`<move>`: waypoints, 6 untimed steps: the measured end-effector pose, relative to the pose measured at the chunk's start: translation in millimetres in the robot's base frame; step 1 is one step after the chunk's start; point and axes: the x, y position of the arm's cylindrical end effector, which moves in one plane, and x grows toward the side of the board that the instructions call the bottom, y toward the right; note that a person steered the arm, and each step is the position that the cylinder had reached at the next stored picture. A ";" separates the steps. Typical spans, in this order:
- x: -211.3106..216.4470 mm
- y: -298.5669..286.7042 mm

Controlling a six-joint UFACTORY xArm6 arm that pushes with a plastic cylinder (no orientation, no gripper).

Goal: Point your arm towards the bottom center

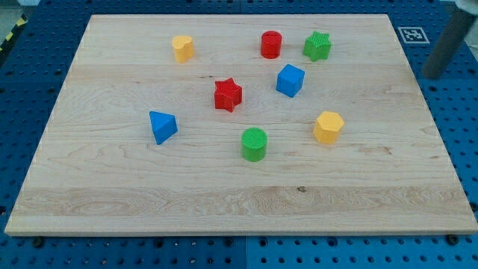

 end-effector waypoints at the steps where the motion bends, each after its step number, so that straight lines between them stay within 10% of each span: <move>1: 76.9 0.0; 3: 209.6 -47.6; 6: 223.6 -288.9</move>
